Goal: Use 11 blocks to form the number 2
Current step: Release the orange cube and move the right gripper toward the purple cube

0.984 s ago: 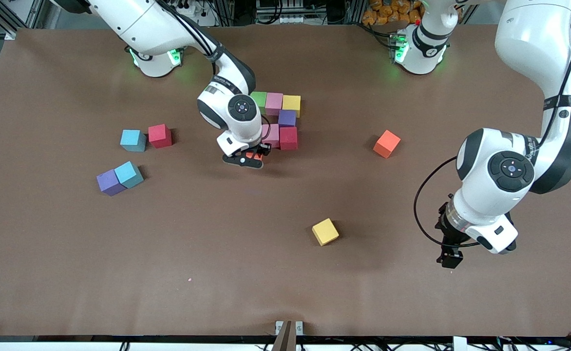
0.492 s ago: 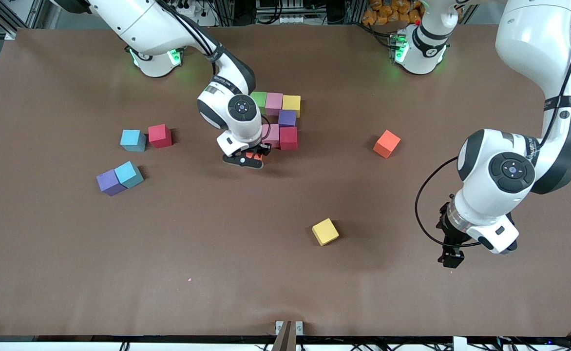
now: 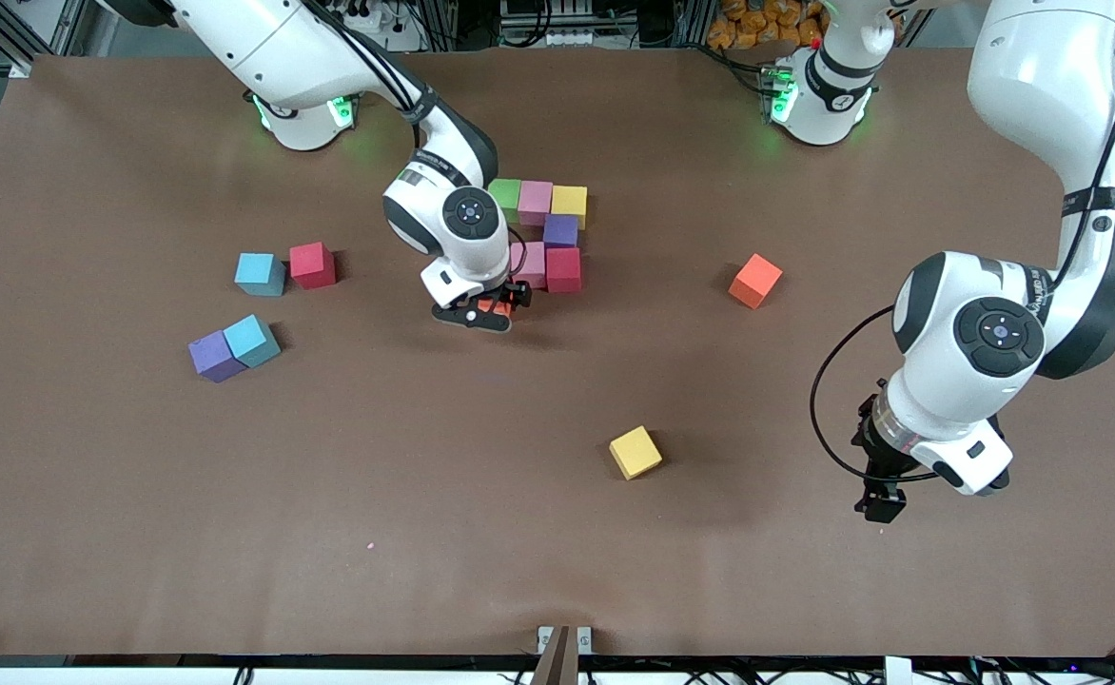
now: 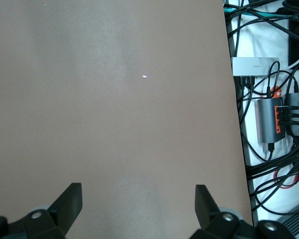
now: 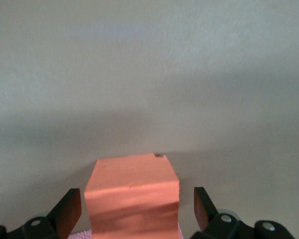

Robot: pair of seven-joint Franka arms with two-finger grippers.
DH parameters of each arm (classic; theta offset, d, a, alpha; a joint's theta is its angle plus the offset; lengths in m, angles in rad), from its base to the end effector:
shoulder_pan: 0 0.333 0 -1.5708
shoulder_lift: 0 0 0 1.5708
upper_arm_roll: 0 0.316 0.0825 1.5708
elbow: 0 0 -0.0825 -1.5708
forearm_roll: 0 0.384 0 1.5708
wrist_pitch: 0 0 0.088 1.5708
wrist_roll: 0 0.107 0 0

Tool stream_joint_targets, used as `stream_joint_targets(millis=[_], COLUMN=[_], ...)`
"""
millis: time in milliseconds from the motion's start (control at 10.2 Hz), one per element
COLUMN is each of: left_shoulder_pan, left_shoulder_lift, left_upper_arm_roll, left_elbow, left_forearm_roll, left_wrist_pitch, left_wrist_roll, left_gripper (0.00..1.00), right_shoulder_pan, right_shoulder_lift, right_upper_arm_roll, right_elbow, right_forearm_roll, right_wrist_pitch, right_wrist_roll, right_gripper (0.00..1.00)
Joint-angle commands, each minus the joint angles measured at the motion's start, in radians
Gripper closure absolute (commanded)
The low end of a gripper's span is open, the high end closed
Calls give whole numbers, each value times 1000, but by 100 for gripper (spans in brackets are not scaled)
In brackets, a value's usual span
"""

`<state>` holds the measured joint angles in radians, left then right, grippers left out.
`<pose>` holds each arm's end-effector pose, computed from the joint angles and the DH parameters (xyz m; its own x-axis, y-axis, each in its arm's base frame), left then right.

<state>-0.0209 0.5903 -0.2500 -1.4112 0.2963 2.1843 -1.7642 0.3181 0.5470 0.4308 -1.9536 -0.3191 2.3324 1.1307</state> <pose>0.7186 -0.1496 0.3851 0.1575 0.9831 0.0929 0.9606 -0.1744 0.2165 0.4522 0.4038 0.2088 0.9798 -0.1927 -0.0534 -0.1880 -0.9787 0.0828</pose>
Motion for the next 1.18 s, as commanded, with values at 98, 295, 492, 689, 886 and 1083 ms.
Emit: stream_joint_targets(millis=[98,295,492,689,886,1083], left_shoulder_pan=[4,4,4,4,5,6], left_shoulder_lift=[-21,-21,-21,-21,-21,-21], left_upper_arm_roll=[2,2,2,2,2,2], left_elbow=[-17,-18,-18,-17,-17,-17], left_forearm_roll=[-22,-22,-22,-22,-22,-22], left_wrist_pitch=[-9,-11,-15,-17,-17,-17], left_wrist_roll=[23,23,23,25,25,26], left_gripper=[0,0,0,0,0,0], right_shoulder_pan=[-20,-74,-146,-210,-308,-394], right_shoulder_lift=[-88,-151,-194,-226,-255,-251], right_upper_arm_roll=[-7,-3,-1,-3,-6,-6], right_elbow=[4,1,-4,-5,-40,-42], right_forearm_roll=[-11,-2,2,0,0,0], right_wrist_pitch=[-79,-134,-169,-273,-271,-253], right_wrist_roll=[-47,-103,-230,-421,-581,-769], right_gripper=[0,0,0,0,0,0])
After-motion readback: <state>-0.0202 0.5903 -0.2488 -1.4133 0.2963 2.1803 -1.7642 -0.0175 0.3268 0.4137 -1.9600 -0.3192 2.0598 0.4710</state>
